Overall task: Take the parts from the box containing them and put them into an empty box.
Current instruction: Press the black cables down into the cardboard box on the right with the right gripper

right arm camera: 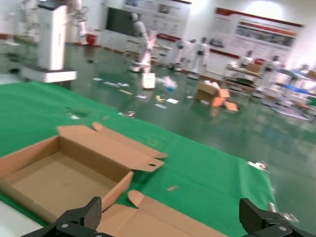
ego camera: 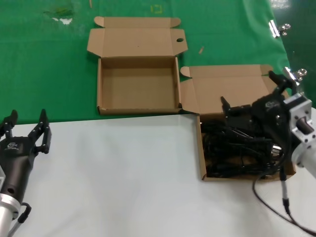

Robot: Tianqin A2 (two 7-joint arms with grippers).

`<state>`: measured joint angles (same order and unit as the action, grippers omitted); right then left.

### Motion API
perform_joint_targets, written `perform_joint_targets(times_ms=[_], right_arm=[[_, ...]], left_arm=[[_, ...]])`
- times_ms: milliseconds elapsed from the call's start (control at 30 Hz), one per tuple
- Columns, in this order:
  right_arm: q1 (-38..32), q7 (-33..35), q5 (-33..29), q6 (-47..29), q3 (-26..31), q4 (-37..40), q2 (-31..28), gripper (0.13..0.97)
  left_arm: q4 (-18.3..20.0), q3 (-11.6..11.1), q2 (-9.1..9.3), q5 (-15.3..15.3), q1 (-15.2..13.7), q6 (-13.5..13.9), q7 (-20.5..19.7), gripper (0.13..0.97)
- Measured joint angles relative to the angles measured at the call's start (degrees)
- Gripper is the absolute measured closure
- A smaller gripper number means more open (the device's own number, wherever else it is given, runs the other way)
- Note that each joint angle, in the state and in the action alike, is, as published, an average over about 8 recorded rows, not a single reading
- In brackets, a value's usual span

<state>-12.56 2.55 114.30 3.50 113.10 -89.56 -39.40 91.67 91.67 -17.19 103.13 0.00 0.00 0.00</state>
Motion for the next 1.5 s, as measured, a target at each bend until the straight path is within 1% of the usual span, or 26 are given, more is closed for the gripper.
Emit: perform_joint_targets(times_ms=[100,133,200,400,533,667,800,967,1133,1333,1500], right_arm=[[-3.4,-1.5,0.2,-2.3,3.3,0.6,-3.5,0.129],[-4.6,-2.3,0.0,-3.5,4.3,0.7,-4.6,0.129],[-6.9,-4.0,-0.9,-6.2,6.0,1.1,-6.7,0.129],[-13.1,-10.9,-5.4,-17.3,9.3,1.7,-11.8,0.129],[-16.8,-15.9,-8.9,-25.9,10.3,2.2,-14.1,0.129],[-20.2,-18.1,-12.4,-34.3,10.5,3.7,-15.4,0.129],[-23.3,-16.2,-15.4,-42.5,10.5,6.7,-15.6,0.129],[-27.5,-10.4,-19.0,-52.4,10.6,12.5,-14.9,0.129],[-31.8,-4.4,-22.6,-60.3,10.7,18.7,-13.6,0.129],[-35.8,0.7,-26.4,-66.6,10.7,24.6,-11.8,0.129],[-36.8,3.2,-28.7,-69.2,10.4,27.6,-10.8,0.129]], left_arm=[[0.0,0.0,0.00,0.0,0.0,0.0,0.0,0.651],[0.0,0.0,0.00,0.0,0.0,0.0,0.0,0.651],[0.0,0.0,0.00,0.0,0.0,0.0,0.0,0.693],[0.0,0.0,0.00,0.0,0.0,0.0,0.0,0.820],[0.0,0.0,0.00,0.0,0.0,0.0,0.0,0.820],[0.0,0.0,0.00,0.0,0.0,0.0,0.0,0.871],[0.0,0.0,0.00,0.0,0.0,0.0,0.0,0.922],[0.0,0.0,0.00,0.0,0.0,0.0,0.0,0.939],[0.0,0.0,0.00,0.0,0.0,0.0,0.0,0.957],[0.0,0.0,0.00,0.0,0.0,0.0,0.0,0.957],[0.0,0.0,0.00,0.0,0.0,0.0,0.0,0.957]])
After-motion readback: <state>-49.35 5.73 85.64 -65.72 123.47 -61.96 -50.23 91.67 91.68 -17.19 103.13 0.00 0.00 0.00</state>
